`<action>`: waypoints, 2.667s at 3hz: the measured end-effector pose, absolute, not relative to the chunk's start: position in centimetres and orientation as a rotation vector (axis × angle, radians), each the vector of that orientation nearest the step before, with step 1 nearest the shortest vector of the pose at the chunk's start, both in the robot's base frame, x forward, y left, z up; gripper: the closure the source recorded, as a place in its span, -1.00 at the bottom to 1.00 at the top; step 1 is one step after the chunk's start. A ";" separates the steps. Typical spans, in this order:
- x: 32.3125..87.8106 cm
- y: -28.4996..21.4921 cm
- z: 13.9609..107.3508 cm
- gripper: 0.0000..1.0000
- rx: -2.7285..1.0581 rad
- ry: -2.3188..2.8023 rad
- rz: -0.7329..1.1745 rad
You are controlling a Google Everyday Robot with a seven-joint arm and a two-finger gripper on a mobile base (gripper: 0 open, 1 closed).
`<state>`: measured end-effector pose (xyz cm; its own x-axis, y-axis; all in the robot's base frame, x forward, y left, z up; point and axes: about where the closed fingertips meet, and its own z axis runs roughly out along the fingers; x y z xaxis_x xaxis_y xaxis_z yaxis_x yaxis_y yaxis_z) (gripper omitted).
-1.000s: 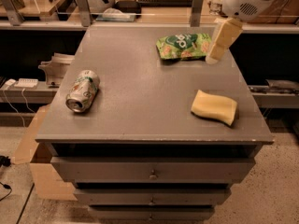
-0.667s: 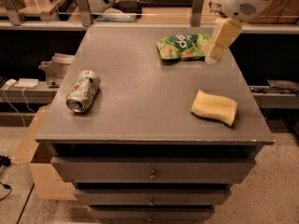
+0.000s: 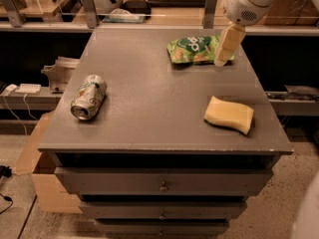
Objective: Move green rice chip bag near sponge
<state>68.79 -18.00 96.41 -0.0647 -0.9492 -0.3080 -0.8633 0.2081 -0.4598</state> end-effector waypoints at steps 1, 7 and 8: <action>72.9 -18.5 94.5 -1.00 -1.655 1.971 -0.224; 82.4 -15.7 85.3 -0.17 -1.648 2.081 -0.226; 82.4 -15.7 85.6 0.30 -1.648 2.081 -0.225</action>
Offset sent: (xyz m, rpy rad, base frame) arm 0.1235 -0.0133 -0.0503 -0.0554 0.0027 -0.1231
